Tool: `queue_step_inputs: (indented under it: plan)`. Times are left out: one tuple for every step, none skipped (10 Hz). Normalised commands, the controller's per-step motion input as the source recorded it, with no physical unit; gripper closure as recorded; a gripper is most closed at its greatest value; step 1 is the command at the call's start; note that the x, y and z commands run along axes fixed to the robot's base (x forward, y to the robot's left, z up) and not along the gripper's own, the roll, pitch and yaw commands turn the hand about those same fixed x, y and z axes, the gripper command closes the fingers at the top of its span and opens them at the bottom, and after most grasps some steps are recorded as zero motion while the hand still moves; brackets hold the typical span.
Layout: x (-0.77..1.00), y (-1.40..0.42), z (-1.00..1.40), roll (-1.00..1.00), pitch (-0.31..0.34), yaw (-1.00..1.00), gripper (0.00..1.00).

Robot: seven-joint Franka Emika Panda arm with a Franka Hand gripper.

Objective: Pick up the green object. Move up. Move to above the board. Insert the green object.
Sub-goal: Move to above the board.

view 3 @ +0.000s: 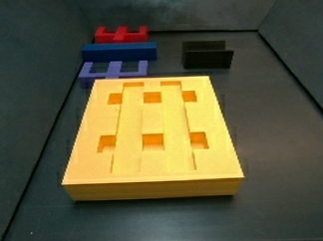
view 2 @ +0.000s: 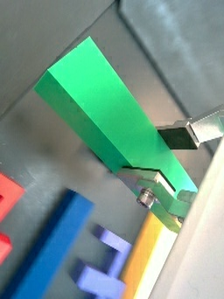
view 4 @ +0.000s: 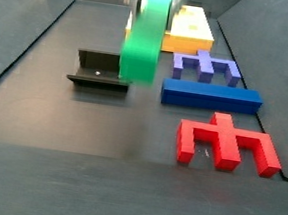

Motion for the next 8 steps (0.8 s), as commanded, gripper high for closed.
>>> queue_step_inputs:
  plan:
    - [0.01, 0.02, 1.40, 0.00, 0.078, 0.00, 1.00]
    - [0.03, 0.01, 1.40, 0.01, 0.080, 0.01, 1.00]
    - [0.04, 0.01, 0.42, 0.00, 0.087, 0.00, 1.00]
    - [0.04, 0.01, 0.17, 0.01, 0.087, 0.00, 1.00]
    - [-0.18, -1.40, 0.13, 0.11, 0.316, 0.33, 1.00]
    - [-0.19, -1.40, 0.14, 0.15, 0.260, 0.29, 1.00]
    - [-0.20, -1.40, 0.15, 0.16, 0.178, 0.23, 1.00]
    - [-0.20, -1.40, 0.14, 0.06, 0.057, 0.11, 1.00]
